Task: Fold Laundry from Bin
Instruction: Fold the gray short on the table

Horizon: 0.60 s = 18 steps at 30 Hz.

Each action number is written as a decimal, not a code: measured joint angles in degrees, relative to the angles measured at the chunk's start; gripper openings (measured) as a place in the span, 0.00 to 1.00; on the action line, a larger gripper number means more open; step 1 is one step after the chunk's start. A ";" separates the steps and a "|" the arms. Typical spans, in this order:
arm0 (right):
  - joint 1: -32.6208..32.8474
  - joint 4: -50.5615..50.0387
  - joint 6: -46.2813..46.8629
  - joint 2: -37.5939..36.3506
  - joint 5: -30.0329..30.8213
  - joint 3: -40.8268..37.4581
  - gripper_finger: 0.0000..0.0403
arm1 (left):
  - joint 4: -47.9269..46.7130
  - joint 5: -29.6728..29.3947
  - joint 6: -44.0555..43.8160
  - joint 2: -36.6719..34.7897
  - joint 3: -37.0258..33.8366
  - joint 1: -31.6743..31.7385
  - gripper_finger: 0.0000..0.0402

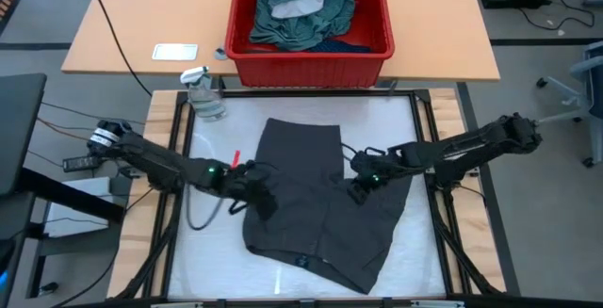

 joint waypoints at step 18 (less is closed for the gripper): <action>13.03 22.60 13.61 18.08 -19.31 -0.04 0.43 | -24.66 11.66 2.03 7.13 -0.01 -2.56 0.38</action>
